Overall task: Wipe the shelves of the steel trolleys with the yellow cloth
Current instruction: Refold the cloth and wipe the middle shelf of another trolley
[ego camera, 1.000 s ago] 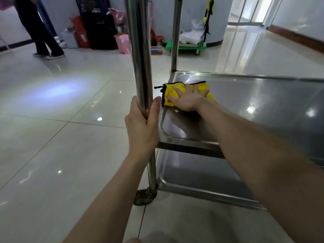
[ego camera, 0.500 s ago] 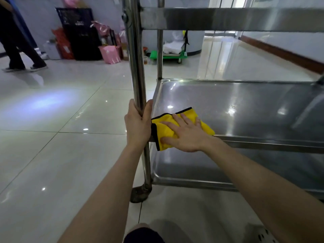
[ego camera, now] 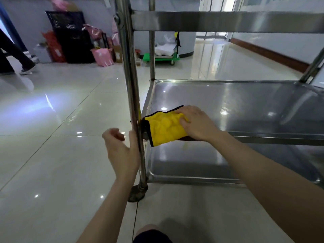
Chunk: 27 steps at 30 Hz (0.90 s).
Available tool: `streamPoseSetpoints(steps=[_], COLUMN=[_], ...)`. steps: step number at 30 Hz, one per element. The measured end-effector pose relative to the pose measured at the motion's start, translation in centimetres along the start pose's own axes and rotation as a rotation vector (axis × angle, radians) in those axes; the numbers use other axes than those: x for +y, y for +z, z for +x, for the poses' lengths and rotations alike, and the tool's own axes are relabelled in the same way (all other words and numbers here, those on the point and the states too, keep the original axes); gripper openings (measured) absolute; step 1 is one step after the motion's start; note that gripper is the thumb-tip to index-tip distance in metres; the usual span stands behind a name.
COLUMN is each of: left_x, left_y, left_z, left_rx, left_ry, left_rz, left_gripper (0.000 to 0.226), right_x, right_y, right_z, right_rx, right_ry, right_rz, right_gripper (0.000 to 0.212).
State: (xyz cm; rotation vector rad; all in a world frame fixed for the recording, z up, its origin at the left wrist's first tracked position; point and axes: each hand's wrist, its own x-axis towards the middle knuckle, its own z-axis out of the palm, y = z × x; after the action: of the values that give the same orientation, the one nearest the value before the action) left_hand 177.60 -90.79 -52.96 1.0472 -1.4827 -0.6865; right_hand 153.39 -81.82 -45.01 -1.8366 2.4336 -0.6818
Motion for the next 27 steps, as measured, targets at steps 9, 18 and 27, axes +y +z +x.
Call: streamPoseSetpoints(steps=[9,18,27], left_x=[-1.8,0.4,7.0], left_y=[3.5,3.4,0.5], left_z=[-3.6,-0.6,-3.3], left_rx=[-0.173,-0.139,-0.147], left_ry=[0.594,0.673,0.369], left_rz=[0.489,0.423,0.027], left_gripper=[0.068,0.029,0.009], right_x=[5.3,6.5,4.2], right_y=[-1.8,-2.5,-3.8], right_z=[-4.5,-4.7,-6.0], right_rx=[-0.077,-0.074,0.242], right_ry=[-0.035,-0.029,-0.134], right_rz=[0.032,0.161,0.302], right_gripper=[0.062,0.056,0.018])
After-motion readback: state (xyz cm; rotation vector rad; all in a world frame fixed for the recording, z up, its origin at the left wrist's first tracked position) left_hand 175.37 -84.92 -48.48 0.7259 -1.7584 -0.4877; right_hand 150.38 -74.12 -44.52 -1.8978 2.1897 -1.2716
